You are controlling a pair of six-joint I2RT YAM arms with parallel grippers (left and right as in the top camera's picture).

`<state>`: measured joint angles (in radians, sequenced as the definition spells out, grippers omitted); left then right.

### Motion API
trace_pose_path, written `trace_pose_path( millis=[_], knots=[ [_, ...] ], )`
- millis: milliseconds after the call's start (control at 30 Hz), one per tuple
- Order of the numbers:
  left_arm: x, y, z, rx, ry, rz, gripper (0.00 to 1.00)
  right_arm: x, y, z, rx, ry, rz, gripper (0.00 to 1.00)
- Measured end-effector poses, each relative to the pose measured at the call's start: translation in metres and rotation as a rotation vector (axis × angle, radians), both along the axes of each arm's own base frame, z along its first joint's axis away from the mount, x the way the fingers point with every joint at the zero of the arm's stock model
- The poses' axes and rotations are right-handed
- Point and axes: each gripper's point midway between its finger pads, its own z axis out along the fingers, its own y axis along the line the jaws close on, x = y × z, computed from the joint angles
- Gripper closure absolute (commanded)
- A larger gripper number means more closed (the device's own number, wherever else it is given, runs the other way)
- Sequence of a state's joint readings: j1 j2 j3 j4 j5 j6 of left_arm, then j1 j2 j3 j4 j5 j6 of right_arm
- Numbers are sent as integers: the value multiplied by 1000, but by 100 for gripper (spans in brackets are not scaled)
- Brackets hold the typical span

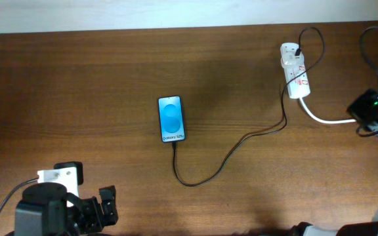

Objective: Plug charger to phone and switch on socket

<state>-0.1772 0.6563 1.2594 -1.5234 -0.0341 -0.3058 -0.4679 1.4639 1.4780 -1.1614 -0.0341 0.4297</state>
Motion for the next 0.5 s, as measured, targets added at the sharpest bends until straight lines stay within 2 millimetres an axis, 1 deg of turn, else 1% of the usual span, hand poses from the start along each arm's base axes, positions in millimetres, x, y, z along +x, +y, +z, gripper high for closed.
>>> trace_pose_path(
  millis=[33, 67, 100, 133, 167, 200, 267, 300, 333, 367, 400, 433, 467, 500],
  knots=[
    [0, 0, 0, 0, 0, 0, 1, 8, -3, 1, 3, -31, 4, 96],
    [0, 0, 0, 0, 0, 0, 1, 22, -5, -2, 13, -64, 29, 96],
    [0, 0, 0, 0, 0, 0, 1, 32, -5, -5, 24, -81, 46, 96],
    [0, 0, 0, 0, 0, 0, 1, 52, -8, -19, 46, -100, 75, 96],
    [0, 0, 0, 0, 2, 0, 1, 63, -11, -34, 68, -88, 85, 96],
    [0, 0, 0, 0, 1, 0, 1, 73, -13, -55, 96, -64, 92, 96],
    [0, 0, 0, 0, 2, 0, 1, 80, -15, -81, 129, -27, 95, 96],
    [0, 0, 0, 0, 2, 0, 1, 89, -18, -94, 139, -19, 97, 96],
    [0, 0, 0, 0, 2, 0, 1, 100, -23, -101, 137, -32, 101, 96],
    [0, 0, 0, 0, 2, 0, 1, 111, -26, -104, 137, -57, 108, 96],
    [0, 0, 0, 0, 2, 0, 1, 128, -31, -104, 131, -102, 119, 96],
    [0, 0, 0, 0, 2, 0, 1, 138, -33, -103, 133, -129, 128, 96],
    [-1, 0, 0, 0, 3, 0, 1, 156, -39, -102, 121, -183, 140, 96],
    [-1, 0, 0, 0, 2, 0, 1, 169, -43, -106, 119, -210, 146, 96]
  ],
)
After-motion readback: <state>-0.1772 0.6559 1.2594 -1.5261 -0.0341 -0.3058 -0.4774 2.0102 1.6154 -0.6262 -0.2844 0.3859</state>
